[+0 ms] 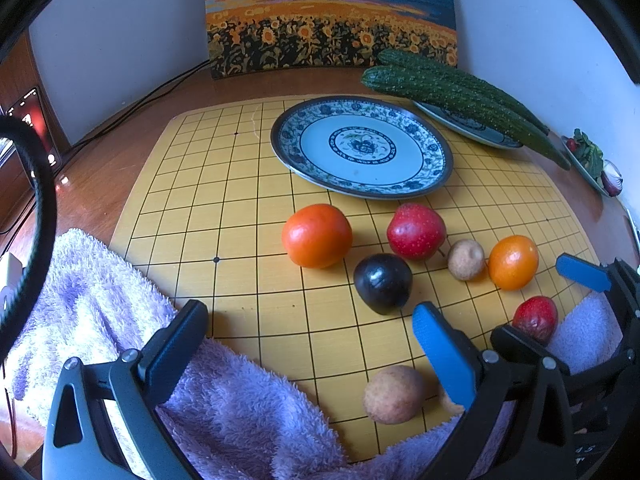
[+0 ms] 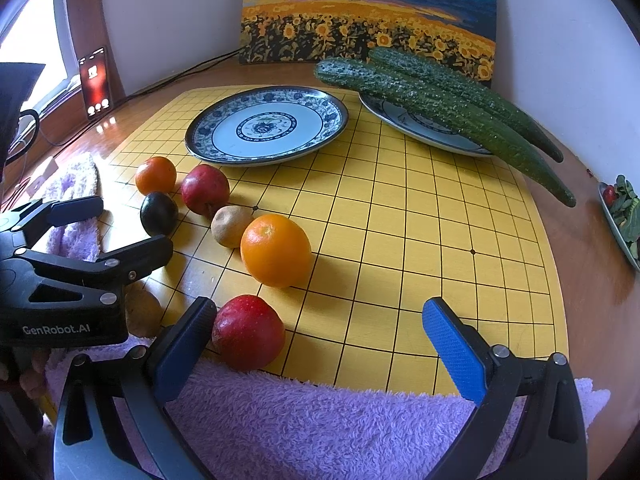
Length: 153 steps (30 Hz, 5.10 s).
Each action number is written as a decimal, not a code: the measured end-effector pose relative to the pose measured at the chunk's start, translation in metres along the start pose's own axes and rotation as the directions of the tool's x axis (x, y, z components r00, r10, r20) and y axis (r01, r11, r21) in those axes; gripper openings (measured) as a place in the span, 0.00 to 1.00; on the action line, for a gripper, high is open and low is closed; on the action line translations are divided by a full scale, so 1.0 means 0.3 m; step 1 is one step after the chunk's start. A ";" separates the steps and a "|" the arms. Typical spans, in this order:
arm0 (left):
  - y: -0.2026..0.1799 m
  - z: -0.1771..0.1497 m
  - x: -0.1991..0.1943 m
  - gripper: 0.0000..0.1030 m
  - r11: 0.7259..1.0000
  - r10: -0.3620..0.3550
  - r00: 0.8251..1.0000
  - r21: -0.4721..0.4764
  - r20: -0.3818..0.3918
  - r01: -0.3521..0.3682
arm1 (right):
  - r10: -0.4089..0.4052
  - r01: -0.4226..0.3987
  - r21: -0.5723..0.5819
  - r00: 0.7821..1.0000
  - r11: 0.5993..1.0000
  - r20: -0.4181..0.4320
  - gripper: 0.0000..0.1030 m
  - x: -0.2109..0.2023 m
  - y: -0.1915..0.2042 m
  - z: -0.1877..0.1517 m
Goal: Organize fruits
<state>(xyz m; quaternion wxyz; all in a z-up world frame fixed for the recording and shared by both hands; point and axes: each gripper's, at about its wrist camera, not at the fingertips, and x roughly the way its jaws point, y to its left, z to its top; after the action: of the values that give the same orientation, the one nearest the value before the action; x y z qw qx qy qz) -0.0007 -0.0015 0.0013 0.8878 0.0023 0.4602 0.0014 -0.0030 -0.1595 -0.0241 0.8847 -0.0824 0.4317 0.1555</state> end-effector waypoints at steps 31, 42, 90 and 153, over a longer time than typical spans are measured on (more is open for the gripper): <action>0.073 0.036 -0.072 0.96 0.997 -0.046 0.999 -0.065 0.030 0.048 | 0.087 -0.087 0.027 0.996 0.996 0.002 0.81 -0.039 0.001 0.017; 0.093 0.102 -0.042 0.85 0.995 -0.061 0.998 -0.077 0.016 0.062 | 0.116 -0.116 0.008 0.993 0.993 -0.001 0.60 -0.030 0.026 0.077; 0.096 0.138 -0.034 0.35 0.975 -0.182 0.983 -0.129 -0.005 0.180 | 0.164 -0.164 0.028 0.986 0.986 -0.016 0.33 -0.018 0.018 0.081; 0.045 0.417 0.198 0.36 0.994 -0.095 0.995 -0.050 -0.011 0.094 | 0.208 -0.209 -0.042 0.978 0.977 -0.023 0.33 0.281 -0.027 0.523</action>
<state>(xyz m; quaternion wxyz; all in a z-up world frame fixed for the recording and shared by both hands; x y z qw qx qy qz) 0.1356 0.0120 0.0249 0.8837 -0.0417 0.4653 -0.0291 0.1645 -0.1059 0.0057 0.8574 -0.0578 0.4427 0.2560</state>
